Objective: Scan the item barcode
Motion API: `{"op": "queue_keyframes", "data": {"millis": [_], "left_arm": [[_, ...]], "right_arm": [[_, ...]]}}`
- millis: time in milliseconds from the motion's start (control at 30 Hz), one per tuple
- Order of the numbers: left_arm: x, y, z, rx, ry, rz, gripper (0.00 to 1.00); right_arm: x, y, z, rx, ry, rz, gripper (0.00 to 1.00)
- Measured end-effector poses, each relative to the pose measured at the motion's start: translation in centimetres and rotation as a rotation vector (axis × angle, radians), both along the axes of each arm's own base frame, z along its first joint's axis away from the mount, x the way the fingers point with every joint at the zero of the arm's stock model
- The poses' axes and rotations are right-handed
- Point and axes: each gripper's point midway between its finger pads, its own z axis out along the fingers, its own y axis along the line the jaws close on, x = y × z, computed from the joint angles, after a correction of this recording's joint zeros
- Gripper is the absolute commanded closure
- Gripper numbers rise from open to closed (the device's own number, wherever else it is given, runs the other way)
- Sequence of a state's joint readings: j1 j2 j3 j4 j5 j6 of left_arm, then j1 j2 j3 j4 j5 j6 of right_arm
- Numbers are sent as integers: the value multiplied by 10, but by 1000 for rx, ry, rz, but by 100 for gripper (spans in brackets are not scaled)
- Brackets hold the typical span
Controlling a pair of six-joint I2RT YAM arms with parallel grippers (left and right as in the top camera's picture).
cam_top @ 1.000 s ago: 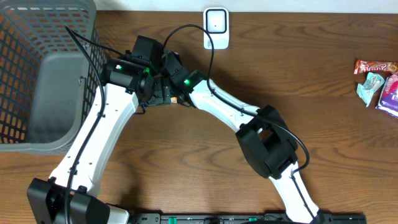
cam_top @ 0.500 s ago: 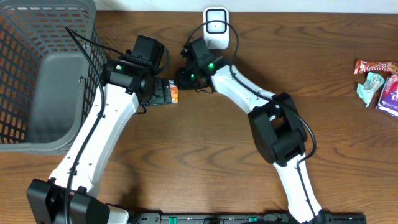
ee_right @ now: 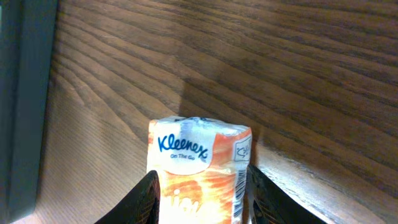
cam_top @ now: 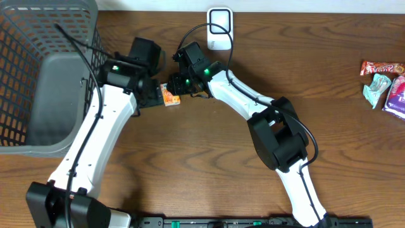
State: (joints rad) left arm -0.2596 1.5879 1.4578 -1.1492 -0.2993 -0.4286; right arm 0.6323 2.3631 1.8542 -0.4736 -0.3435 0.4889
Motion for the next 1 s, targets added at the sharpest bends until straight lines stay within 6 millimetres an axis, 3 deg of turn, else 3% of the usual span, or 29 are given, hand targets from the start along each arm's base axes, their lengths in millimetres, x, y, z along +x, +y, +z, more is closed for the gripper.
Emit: {"op": "queue_keyframes", "data": {"millis": [200, 300, 500, 700, 833, 1000], "left_arm": [[-11, 31, -17, 19, 47, 111, 2], [-12, 37, -17, 15, 48, 139, 2], [-13, 36, -18, 4, 49, 143, 2], [-13, 35, -18, 0, 49, 143, 2], [-13, 35, -18, -2, 51, 143, 2], [-19, 36, -19, 4, 77, 143, 2]], "right_arm": [[2, 6, 18, -6, -27, 27, 57], [1, 12, 24, -13, -50, 40, 57], [-17, 20, 17, -80, -70, 99, 57], [-30, 18, 4, -263, -149, 89, 59], [-31, 21, 3, -339, -220, 72, 67], [-25, 6, -18, -438, -237, 49, 76]]}}
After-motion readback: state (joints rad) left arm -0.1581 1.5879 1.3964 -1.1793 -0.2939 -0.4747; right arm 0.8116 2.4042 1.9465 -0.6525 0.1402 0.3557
